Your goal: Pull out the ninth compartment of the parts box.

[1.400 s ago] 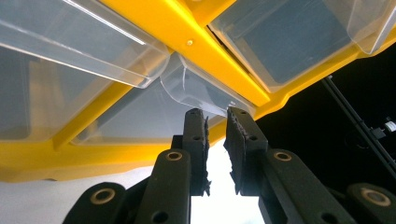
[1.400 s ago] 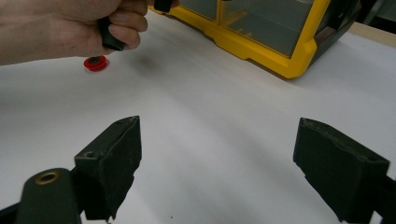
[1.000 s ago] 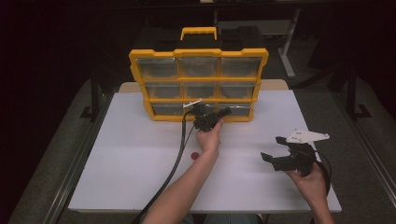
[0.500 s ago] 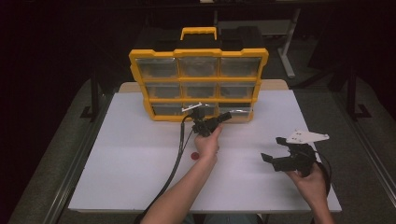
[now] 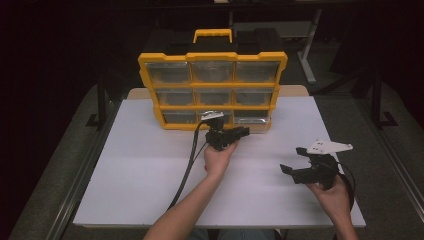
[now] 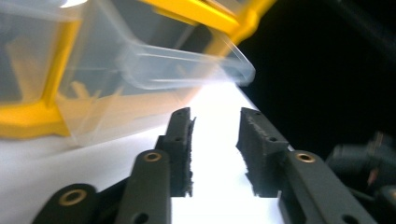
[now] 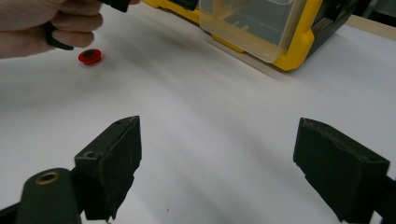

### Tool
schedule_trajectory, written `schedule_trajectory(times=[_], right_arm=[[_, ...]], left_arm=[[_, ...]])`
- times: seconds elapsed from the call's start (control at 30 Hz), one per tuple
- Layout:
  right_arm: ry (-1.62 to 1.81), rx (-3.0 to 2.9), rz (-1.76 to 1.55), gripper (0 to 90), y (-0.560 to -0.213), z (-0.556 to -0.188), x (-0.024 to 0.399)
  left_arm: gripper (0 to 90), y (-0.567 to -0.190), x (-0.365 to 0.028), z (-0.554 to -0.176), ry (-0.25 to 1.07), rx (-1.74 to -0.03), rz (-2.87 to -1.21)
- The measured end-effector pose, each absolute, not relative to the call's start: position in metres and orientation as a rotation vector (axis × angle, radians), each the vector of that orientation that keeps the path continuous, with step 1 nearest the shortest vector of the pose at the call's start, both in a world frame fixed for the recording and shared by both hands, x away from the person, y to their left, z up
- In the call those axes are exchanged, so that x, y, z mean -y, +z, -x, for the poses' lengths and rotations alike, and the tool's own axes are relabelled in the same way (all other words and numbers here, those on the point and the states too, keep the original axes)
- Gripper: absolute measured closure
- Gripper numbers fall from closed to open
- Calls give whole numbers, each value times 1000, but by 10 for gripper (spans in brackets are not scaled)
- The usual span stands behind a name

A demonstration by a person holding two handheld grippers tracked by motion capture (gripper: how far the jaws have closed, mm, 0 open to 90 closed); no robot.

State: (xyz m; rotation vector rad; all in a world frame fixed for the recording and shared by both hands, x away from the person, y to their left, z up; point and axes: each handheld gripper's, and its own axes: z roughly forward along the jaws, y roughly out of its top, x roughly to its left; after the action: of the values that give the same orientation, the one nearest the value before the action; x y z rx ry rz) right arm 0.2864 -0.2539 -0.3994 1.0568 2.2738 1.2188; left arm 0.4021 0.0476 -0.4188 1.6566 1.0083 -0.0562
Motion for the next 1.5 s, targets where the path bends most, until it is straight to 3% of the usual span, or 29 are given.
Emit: schedule_trajectory(times=[0.1, 0.23, 0.43, 1.0, 1.5], right_arm=[[1218, -2272, -1058, 144, -399, -286, 255], [1219, -2272, -1061, 144, -399, -286, 254], [1215, -2280, -1058, 144, -400, -287, 253], [1222, -2288, -1052, 144, -401, -288, 253], [1226, -2299, -1044, 146, -402, -289, 253]], left_arm=[[489, -403, -47, -399, 9, -845, -1816], [393, -391, -47, -400, 66, -749, -1902], [355, -372, -47, -402, 156, -609, -2001], [398, -354, -29, -441, 229, -400, -2209], [492, -372, -21, -465, 201, -402, -2310]])
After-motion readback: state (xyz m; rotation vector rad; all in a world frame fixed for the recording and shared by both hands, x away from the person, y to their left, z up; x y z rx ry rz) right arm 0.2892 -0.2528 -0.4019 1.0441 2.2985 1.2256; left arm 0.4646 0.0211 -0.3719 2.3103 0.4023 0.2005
